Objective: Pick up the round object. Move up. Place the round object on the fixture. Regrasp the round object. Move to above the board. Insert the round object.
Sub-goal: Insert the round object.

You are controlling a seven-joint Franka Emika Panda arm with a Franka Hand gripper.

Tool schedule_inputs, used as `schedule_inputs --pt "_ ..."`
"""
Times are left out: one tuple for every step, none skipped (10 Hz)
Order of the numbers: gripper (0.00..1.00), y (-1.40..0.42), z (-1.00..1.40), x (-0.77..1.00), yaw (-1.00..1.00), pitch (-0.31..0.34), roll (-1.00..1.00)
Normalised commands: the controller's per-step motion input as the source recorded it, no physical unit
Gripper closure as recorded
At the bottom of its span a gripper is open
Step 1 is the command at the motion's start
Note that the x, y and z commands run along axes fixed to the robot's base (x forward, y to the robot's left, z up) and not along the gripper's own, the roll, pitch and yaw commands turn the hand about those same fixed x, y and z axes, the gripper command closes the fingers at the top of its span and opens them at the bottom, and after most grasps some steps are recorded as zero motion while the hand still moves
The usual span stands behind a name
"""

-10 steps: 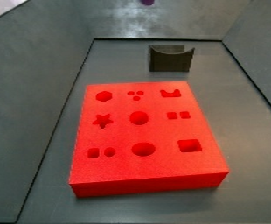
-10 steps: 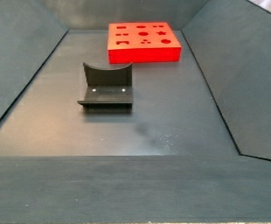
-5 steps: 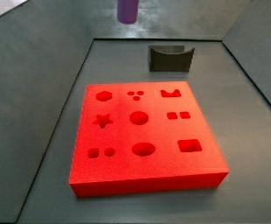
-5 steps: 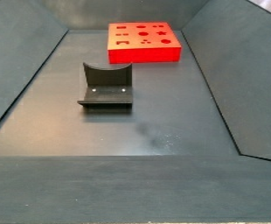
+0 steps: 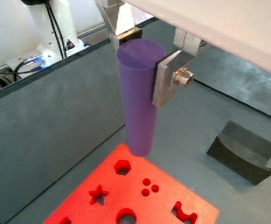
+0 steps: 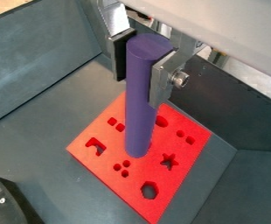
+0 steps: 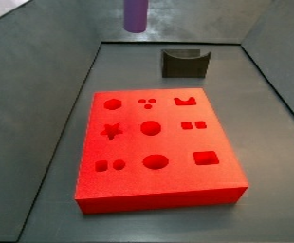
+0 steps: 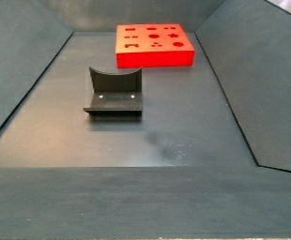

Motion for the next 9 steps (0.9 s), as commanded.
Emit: schedule_inputs --pt "1.00 -0.01 -0.77 0.42 -0.34 0.000 -0.14" --pt "1.00 -0.06 -0.82 0.39 -0.29 0.000 -0.12" --pt "1.00 -0.11 -0.89 0.33 -0.28 0.000 -0.08" --pt "1.00 -0.26 -1.00 0.15 -0.21 -0.037 0.00" --pt "1.00 -0.30 -1.00 0.00 -0.14 -0.077 0.00" --pt "1.00 -0.30 -1.00 -0.08 -0.07 -0.131 0.00" --pt "1.00 -0.27 -0.90 -0.17 0.00 -0.181 0.00" --pt "1.00 -0.21 -0.78 -0.14 0.00 -0.234 -0.02" --pt "1.00 -0.18 -0.73 -0.04 -0.02 -0.206 -0.06"
